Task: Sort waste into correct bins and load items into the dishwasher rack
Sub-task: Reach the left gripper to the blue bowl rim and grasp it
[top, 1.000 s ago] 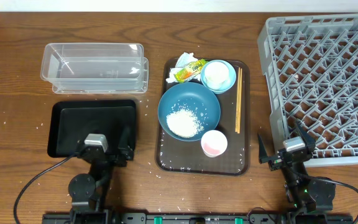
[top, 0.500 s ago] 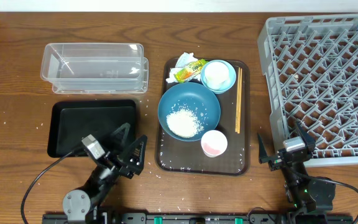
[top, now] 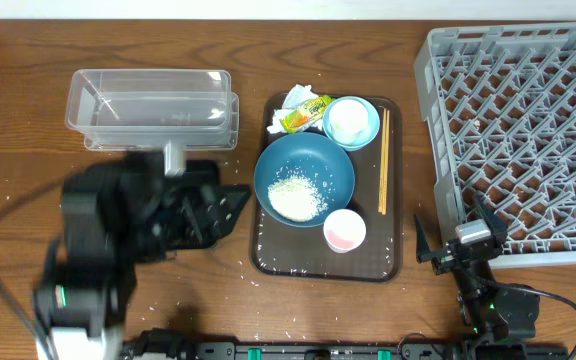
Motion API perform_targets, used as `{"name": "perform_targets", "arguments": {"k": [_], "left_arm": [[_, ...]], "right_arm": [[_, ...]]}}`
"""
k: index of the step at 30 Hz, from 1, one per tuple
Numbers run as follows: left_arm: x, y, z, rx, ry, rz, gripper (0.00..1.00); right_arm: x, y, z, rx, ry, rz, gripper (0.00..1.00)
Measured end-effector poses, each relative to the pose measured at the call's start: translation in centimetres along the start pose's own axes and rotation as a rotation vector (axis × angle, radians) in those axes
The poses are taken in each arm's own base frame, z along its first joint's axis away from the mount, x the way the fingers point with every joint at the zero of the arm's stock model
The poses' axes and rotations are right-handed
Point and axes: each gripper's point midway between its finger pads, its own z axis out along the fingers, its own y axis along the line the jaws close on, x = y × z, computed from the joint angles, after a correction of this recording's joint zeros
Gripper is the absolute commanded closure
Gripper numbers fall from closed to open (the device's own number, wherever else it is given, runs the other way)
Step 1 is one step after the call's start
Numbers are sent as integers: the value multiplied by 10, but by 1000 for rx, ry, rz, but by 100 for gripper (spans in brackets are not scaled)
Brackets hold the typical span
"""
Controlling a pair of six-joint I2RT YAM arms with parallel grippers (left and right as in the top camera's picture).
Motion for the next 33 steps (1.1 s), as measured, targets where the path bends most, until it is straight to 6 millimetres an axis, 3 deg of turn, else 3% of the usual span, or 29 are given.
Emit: {"name": "perform_targets", "arguments": {"k": [4, 11, 19, 27, 29, 33], "left_arm": [[7, -10, 32, -101, 313, 33, 11], [-3, -46, 118, -26, 412, 217, 11], [16, -14, 189, -338, 440, 271, 11], [45, 10, 253, -520, 457, 403, 11], [46, 12, 265, -545, 428, 440, 2], [34, 8, 280, -581, 328, 491, 2]], "right_arm": [[1, 0, 0, 0, 3, 1, 1], [1, 0, 0, -1, 3, 1, 1], [1, 0, 0, 0, 3, 1, 1], [1, 0, 0, 0, 3, 1, 1], [1, 0, 0, -1, 3, 1, 1], [1, 0, 0, -1, 3, 1, 1]]}}
